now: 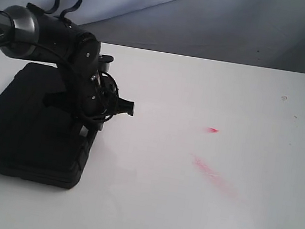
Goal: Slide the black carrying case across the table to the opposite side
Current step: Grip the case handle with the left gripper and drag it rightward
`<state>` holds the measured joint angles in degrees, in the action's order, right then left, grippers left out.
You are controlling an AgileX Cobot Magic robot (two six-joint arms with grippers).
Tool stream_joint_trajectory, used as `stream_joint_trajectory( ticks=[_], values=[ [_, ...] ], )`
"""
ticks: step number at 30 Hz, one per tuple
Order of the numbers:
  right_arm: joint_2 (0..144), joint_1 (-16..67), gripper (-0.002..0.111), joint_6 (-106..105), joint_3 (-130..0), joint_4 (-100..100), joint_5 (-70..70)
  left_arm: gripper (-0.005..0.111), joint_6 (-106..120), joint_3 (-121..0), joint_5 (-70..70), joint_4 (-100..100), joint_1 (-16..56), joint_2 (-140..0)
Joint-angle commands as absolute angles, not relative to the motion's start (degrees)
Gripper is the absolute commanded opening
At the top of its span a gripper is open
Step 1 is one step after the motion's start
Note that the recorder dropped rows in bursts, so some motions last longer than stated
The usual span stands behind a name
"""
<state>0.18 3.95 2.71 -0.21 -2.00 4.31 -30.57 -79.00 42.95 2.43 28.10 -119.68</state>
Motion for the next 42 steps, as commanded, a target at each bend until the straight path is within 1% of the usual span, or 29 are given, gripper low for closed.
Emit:
stream_joint_trajectory(
  ticks=[1, 4, 8, 15, 42],
  values=[
    [0.0, 4.06, 0.0, 2.36, 0.0, -2.29, 4.28, 0.0, -32.68, -83.95, 45.01, 0.77, 31.69, -121.01],
    [0.0, 4.06, 0.0, 2.36, 0.0, -2.29, 4.28, 0.0, -35.21, -90.35, 46.93, 0.77, 35.68, -123.51],
    [0.0, 4.06, 0.0, 2.36, 0.0, -2.29, 4.28, 0.0, -36.39, -97.86, 50.11, 0.0, 39.07, -128.4],
    [0.0, 4.06, 0.0, 2.36, 0.0, -2.29, 4.28, 0.0, -37.38, -104.66, 52.35, -0.56, 40.22, -132.06],
    [0.0, 4.06, 0.0, 2.36, 0.0, -2.29, 4.28, 0.0, -39.33, -105.62, 48.23, -5.43, 40.22, -132.3]
  ],
)
